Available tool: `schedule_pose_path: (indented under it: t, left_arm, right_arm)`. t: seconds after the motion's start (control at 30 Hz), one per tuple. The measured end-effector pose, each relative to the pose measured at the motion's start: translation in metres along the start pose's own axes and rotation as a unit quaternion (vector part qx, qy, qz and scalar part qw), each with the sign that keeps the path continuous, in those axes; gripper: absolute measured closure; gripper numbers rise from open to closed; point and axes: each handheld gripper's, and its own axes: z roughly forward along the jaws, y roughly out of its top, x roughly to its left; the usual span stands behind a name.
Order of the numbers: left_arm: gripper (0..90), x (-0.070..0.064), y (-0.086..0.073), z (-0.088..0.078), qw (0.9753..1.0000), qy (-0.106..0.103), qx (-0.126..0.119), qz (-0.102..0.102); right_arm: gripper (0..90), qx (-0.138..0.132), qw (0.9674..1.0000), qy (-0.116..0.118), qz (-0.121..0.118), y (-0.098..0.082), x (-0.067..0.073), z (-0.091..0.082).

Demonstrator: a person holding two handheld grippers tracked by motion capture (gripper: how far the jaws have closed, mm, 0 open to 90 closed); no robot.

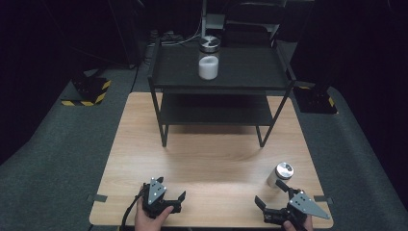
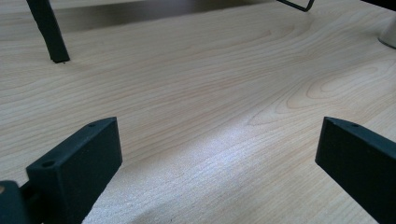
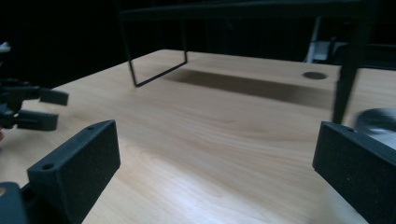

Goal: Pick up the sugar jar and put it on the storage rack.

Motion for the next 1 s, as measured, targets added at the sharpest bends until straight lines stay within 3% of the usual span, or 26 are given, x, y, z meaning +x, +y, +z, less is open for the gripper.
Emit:
schedule_pose_path:
  t: [0.23, 0.27, 0.43, 1.0]
  left_arm:
    - [0.7, 0.001, 0.001, 0.0, 1.0, -0.001, 0.001, 0.0]
    - [0.7, 0.001, 0.001, 0.0, 1.0, -0.002, 0.002, -0.001]
    - [0.7, 0.001, 0.001, 0.001, 1.0, -0.002, 0.002, -0.001]
    - [0.7, 0.002, 0.001, 0.002, 1.0, -0.007, 0.002, -0.001]
  right_arm:
    - [0.1, -0.008, 0.9995, -0.029, 0.006, -0.002, -0.009, -0.017]
    - [0.1, -0.008, 0.9991, -0.042, 0.007, -0.003, -0.012, -0.021]
    - [0.0, -0.002, 0.9976, -0.067, 0.02, -0.007, -0.021, -0.025]
    - [0.1, 0.03, 0.9939, -0.104, 0.023, -0.015, -0.026, -0.009]
